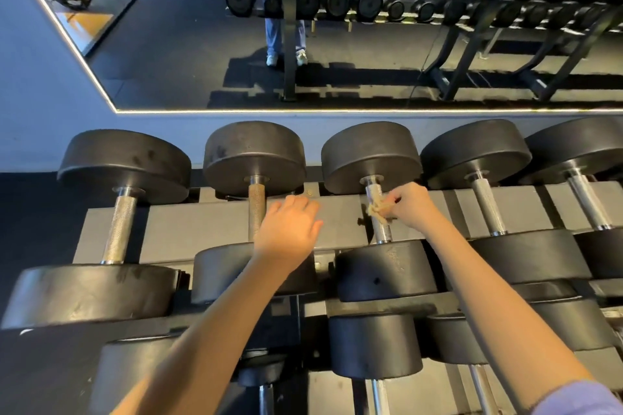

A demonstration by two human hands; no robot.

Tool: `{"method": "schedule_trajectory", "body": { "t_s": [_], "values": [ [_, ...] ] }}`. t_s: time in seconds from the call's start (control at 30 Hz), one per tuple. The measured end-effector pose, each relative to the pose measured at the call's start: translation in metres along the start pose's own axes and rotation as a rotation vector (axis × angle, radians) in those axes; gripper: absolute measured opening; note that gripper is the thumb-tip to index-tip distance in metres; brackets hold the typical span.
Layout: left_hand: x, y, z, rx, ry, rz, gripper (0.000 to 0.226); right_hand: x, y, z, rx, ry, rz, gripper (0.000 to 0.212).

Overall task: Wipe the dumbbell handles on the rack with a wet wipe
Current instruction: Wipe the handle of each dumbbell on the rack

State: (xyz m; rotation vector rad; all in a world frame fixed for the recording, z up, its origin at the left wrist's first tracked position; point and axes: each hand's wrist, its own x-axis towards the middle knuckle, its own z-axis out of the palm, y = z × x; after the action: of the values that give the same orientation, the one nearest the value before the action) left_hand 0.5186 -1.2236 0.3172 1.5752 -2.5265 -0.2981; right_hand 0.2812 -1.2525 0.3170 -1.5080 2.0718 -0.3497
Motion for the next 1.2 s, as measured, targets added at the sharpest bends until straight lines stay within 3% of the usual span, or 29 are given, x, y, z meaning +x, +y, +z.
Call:
{"method": "schedule_trajectory", "body": {
  "t_s": [0.1,0.17,0.37,0.47,0.63,0.77,0.83,0.97,1.2],
  "values": [
    [0.019,0.026,0.008,-0.424,-0.068,-0.118,0.041,-0.009,0.017,-0.001,0.0,-0.083,-0.054,0.003],
    [0.031,0.044,0.012,-0.681,-0.08,-0.178,0.04,-0.015,0.023,-0.003,0.103,-0.033,-0.094,0.012],
    [0.05,0.078,0.027,-1.035,-0.106,-0.158,0.035,-0.03,0.025,-0.006,0.387,0.041,-0.226,0.011],
    [0.059,0.083,0.037,-1.049,-0.031,-0.244,0.037,-0.031,0.029,-0.007,0.5,0.008,-0.26,0.005],
    [0.075,0.081,0.042,-1.041,0.04,-0.295,0.023,-0.034,0.035,-0.006,0.588,-0.017,-0.207,0.025],
    [0.088,0.078,0.042,-0.945,0.227,-0.361,0.016,-0.051,0.044,0.005,0.444,0.138,-0.072,0.033],
    [0.093,0.081,0.042,-0.871,0.269,-0.34,0.015,-0.058,0.048,0.011,0.481,0.199,-0.023,0.032],
    [0.099,0.086,0.055,-0.713,0.231,-0.233,0.019,-0.055,0.048,0.01,0.491,0.199,0.003,0.031],
    [0.081,0.076,0.075,-0.705,0.071,-0.331,0.013,-0.062,0.044,0.007,0.465,0.23,0.01,0.028]
  ]
}}
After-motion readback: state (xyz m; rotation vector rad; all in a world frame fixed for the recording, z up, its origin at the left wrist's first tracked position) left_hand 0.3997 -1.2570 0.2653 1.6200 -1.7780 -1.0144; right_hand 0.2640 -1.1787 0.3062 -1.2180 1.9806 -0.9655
